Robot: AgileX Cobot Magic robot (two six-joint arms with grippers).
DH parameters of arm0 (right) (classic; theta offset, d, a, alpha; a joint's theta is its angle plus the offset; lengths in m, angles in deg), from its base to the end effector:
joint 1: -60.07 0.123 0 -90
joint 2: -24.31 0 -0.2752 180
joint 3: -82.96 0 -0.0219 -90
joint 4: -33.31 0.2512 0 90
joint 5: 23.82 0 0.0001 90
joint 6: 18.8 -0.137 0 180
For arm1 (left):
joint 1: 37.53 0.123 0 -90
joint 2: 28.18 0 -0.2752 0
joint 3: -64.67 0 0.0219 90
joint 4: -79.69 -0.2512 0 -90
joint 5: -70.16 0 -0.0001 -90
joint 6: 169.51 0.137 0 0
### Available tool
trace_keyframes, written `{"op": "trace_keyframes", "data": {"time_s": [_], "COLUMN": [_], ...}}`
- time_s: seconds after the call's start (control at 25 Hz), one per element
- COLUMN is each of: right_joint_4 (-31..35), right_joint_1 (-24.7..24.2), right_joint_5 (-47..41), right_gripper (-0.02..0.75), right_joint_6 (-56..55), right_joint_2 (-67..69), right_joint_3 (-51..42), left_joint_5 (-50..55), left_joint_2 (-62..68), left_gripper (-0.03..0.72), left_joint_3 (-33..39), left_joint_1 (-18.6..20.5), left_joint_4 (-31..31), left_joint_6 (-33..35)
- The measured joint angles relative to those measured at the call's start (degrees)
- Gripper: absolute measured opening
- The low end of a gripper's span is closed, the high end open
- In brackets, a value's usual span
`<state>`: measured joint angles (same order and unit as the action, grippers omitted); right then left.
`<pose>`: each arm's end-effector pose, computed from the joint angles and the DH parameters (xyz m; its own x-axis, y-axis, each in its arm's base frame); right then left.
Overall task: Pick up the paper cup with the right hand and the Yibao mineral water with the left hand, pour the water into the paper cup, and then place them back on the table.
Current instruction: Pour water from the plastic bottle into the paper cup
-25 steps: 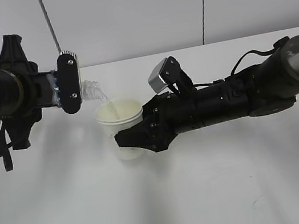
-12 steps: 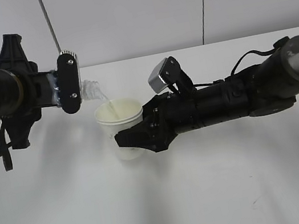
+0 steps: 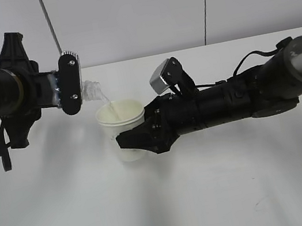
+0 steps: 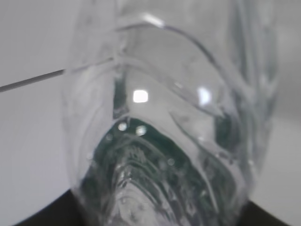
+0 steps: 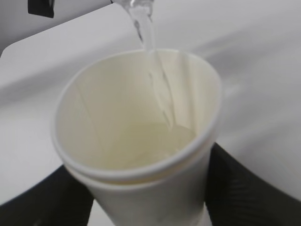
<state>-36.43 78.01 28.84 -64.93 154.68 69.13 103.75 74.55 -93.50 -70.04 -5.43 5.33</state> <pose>0.3702 0.2272 0.0963 -0.2830 -0.2437 -0.9276 -0.9041 0.3907 0.1731 0.3528 -0.1352 0.1969 -0.0191 0.9834 0.1806 0.5228 -0.1442 0.8402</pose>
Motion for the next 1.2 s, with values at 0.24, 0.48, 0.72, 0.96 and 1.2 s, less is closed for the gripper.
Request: {"op": "trace_keyframes", "data": {"time_s": [0.24, 0.48, 0.72, 0.96, 1.2], "right_joint_4": [-0.2, -0.2, -0.4, -0.4, -0.4], "right_joint_1": [0.0, 0.0, 0.0, 0.0, 0.0], "right_joint_5": [-0.1, -0.1, -0.1, -0.2, -0.3], "right_gripper": [0.509, 0.509, 0.509, 0.509, 0.509], "right_joint_6": [0.0, 0.0, 0.0, 0.0, 0.0], "right_joint_2": [0.0, 0.0, 0.0, 0.0, 0.0], "right_joint_3": [0.0, 0.0, 0.0, 0.0, 0.0], "left_joint_5": [0.0, 0.0, 0.0, 0.0, 0.0], "left_joint_2": [0.0, 0.0, 0.0, 0.0, 0.0], "left_gripper": [0.321, 0.321, 0.321, 0.321, 0.321], "left_joint_3": [0.0, 0.0, 0.0, 0.0, 0.0], "left_joint_1": [0.0, 0.0, 0.0, 0.0, 0.0], "left_joint_4": [-0.8, -1.1, -1.3, -1.6, -1.6], "left_joint_6": [0.2, 0.2, 0.2, 0.2, 0.3]}}
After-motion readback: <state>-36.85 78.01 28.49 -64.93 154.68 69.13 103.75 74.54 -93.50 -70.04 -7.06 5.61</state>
